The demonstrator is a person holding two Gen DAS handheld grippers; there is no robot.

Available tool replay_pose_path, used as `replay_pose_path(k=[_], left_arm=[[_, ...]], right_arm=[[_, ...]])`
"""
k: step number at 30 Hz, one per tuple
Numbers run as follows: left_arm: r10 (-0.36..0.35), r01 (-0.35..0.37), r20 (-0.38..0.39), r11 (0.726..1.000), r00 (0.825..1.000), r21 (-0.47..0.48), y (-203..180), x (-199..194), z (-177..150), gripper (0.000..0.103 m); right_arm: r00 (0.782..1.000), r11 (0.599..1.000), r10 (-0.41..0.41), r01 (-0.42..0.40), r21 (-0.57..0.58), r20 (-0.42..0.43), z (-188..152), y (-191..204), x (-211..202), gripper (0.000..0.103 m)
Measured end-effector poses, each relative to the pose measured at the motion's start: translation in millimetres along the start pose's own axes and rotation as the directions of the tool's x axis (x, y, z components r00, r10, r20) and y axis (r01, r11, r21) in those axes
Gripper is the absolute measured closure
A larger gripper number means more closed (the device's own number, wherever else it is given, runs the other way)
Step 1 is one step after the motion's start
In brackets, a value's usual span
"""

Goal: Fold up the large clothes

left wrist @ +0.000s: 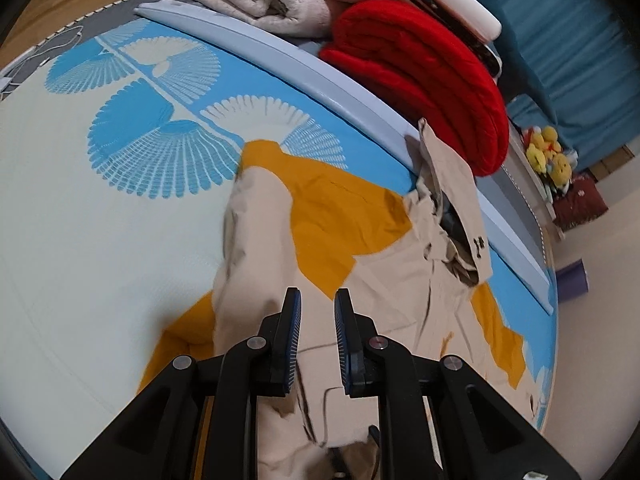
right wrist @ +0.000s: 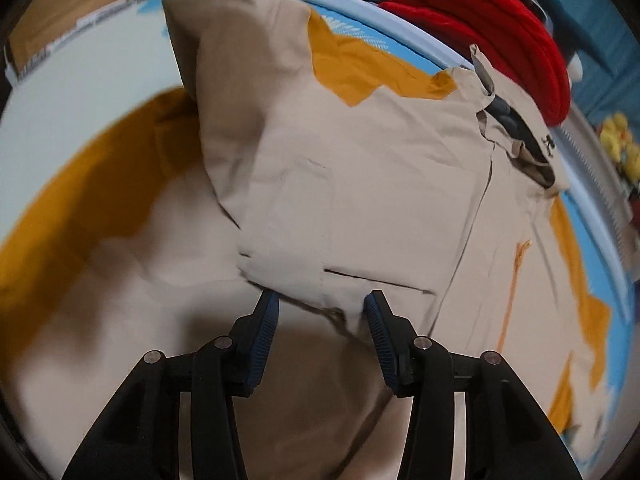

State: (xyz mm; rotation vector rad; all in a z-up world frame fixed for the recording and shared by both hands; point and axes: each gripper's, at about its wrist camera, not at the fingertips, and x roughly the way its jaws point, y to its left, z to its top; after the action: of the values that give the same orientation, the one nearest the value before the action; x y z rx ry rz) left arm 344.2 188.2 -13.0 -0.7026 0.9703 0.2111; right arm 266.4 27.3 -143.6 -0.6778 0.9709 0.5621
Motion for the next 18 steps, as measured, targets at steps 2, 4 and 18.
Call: replay_pose_path(k=[2, 4, 18], left_arm=[[-0.001, 0.001, 0.011, 1.0, 1.0, -0.017, 4, -1, 4, 0.088], [0.004, -0.003, 0.026, 1.0, 1.0, -0.031, 8, -2, 8, 0.088], [0.021, -0.02, -0.045, 1.0, 0.999, 0.023, -2, 25, 2, 0.088]], right_arm=[[1.0, 1.0, -0.003, 0.003, 0.015, 0.027, 1, -7, -3, 0.078], [0.995, 0.994, 0.047, -0.055, 0.09, 0.083, 4, -24, -16, 0.098], [0.976, 0.463, -0.129, -0.097, 0.881, 0.175, -101, -249, -43, 0.101]])
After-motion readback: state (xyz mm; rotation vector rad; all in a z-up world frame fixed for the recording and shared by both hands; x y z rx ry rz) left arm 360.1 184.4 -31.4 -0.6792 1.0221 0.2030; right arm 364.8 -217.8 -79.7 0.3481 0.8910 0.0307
